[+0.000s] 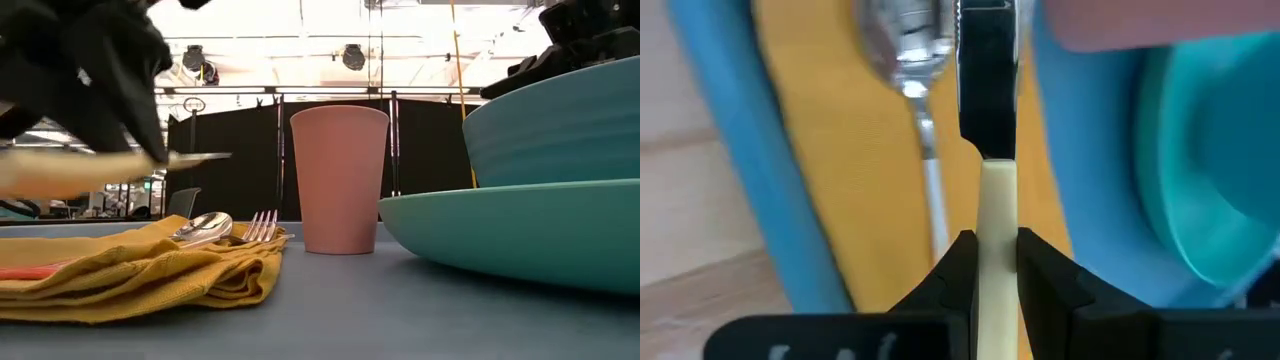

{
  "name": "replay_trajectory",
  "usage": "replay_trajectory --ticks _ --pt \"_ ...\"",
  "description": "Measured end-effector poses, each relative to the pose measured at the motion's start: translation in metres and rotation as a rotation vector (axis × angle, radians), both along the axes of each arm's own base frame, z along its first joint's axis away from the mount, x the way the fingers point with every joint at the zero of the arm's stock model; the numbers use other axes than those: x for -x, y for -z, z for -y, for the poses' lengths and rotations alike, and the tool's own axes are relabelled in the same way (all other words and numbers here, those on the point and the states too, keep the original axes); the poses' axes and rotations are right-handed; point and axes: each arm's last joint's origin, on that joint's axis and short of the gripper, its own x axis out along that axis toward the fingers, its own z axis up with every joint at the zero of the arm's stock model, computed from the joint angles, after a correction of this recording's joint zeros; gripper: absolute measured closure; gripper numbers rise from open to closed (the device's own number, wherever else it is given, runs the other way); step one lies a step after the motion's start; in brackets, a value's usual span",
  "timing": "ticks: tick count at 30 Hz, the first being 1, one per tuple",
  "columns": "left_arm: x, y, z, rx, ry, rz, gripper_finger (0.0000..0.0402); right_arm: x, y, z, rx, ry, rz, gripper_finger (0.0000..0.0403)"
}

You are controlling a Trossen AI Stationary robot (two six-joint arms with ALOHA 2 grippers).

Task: Set up tray
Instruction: Put the yellow knife on the yellow napkin to the left of the orange spoon

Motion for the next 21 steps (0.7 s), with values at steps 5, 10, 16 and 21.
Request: replay_trajectory --ticks 5,10,16,21 --pt "0.003 0.021 0.013 0.048 -0.08 -0.044 0.0354 0.0 0.001 0.0 0.005 -0.001 -0.014 0.0403" --pt "0.002 0.032 0.02 0.105 -0.082 -0.084 0.0354 0.0 0.001 0.0 0.004 -0.002 -0.011 0.0403" --pt "0.004 0.033 0.019 0.09 -0.097 -0.104 0.0354 0.0 0.001 0.0 0.004 -0.003 -0.011 0.0403" --pt "0.007 0.034 0.016 0.055 -0.116 -0.121 0.0354 0.0 0.001 0.0 0.004 -0.003 -0.011 0.0403"
